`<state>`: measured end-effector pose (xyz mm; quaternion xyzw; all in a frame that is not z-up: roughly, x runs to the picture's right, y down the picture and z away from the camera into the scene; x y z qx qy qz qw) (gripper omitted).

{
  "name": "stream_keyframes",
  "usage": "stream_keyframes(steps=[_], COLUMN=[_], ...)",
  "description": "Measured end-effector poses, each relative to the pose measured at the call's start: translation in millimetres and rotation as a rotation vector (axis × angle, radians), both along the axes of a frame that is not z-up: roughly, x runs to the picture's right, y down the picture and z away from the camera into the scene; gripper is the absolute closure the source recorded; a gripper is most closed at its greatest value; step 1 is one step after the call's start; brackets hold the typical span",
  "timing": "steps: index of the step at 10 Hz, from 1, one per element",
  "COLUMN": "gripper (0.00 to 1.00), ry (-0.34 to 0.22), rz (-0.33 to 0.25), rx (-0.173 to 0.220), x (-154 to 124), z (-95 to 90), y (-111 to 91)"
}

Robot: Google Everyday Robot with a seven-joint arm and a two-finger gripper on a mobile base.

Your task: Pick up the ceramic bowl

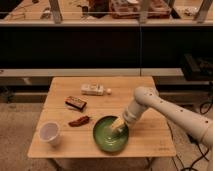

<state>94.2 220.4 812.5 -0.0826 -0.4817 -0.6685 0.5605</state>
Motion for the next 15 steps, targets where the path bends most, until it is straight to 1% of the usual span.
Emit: stream_keyframes(steps=[2,3,4,5,6,8,10,12,13,14,15], gripper=[0.5,0.59,0.73,0.8,0.85,0.85,0.85,0.85,0.85,0.85,0.85], ry=[0.0,-0.001,-0.009,-0.012,-0.011,-0.019,-0.048,-0.078,-0.094,-0.113,-0.112], rz=[-0.001,-0.002,0.011,0.027,0.037,0.048,0.061,0.075,0.078,0.071,0.071], rx=[-0.002,-0.003,0.008,0.021,0.03,0.039,0.063,0.094,0.11,0.126,0.133], x=[0,0,0,1,3,1,3,8,8,9,12], z=[-0.1,0.2,-3.7,-7.9,-13.5,-17.3,-28.8,-60.6,-74.9,-94.1,-104.3], y=[0,1,-2,-8,-13,-18,-31,-58,-73,-90,-97])
